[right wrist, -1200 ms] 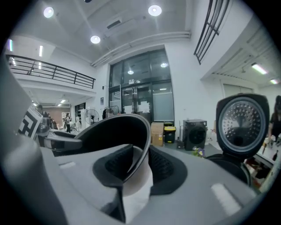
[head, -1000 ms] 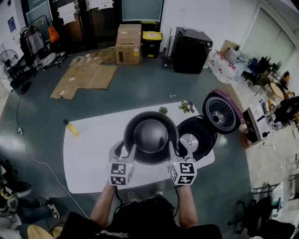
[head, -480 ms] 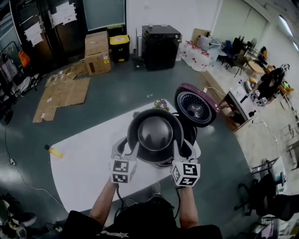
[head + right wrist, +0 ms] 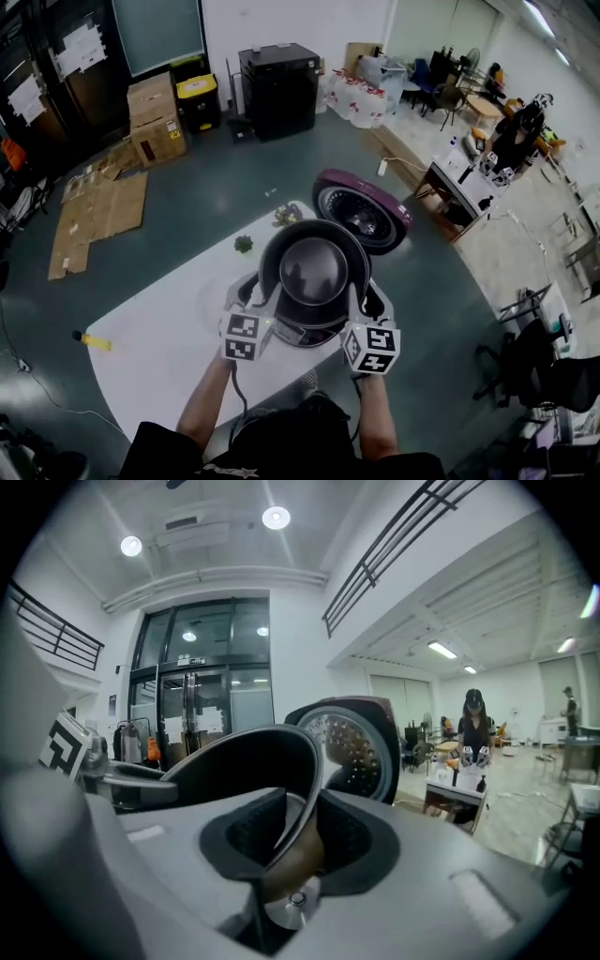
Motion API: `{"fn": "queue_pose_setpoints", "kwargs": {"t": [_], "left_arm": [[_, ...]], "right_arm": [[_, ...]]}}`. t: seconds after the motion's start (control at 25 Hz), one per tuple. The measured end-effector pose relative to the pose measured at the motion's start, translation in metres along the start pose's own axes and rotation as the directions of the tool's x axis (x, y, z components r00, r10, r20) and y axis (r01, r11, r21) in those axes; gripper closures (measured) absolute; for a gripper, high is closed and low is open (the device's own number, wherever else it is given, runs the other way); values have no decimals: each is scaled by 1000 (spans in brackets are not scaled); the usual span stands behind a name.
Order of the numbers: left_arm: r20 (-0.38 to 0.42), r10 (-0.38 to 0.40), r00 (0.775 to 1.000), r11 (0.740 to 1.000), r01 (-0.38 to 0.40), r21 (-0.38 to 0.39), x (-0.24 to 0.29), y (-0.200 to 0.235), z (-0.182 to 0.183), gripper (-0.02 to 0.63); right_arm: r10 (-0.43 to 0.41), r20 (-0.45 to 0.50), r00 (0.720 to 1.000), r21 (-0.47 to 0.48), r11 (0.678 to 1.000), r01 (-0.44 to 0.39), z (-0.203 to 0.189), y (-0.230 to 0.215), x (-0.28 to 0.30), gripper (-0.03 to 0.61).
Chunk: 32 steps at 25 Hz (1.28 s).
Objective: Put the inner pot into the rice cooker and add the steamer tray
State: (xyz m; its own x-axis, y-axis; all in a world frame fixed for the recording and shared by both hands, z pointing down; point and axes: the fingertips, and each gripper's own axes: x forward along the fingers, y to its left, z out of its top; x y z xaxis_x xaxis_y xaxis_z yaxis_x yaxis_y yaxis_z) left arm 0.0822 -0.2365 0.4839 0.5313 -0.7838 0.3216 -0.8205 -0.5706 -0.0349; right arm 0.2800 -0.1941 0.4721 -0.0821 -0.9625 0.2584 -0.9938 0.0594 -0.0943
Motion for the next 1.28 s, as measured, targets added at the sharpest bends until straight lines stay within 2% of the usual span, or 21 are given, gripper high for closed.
{"fn": "queue_pose_setpoints", "kwargs": {"t": [0.28,0.56,0.72,0.92,1.16,1.28], "left_arm": [[-116,-74,990,997,77,26,39,-6,-22,423],[-223,-122,967,991,129,19,71,-7,-49,423],[-303,-157,940,985,171,17,91,-15,-68,420],[-386,-159,909,979,196,58,106,-15,-82,419],[-484,-151,862,981,192,37,114,-16,-105,419],[-509,-140,849,981,190,47,118,-14,-113,419]], "right_arm": [[-58,-101,993,71,995,66,-36,-21,14,472],[-90,-178,980,103,989,109,-64,-33,31,472],[-95,-230,968,142,981,130,-83,-47,38,471],[-97,-302,949,169,974,153,-108,-49,45,463],[-74,-364,928,185,971,150,-126,-52,53,462],[-74,-391,917,185,970,158,-134,-52,57,462]]}}
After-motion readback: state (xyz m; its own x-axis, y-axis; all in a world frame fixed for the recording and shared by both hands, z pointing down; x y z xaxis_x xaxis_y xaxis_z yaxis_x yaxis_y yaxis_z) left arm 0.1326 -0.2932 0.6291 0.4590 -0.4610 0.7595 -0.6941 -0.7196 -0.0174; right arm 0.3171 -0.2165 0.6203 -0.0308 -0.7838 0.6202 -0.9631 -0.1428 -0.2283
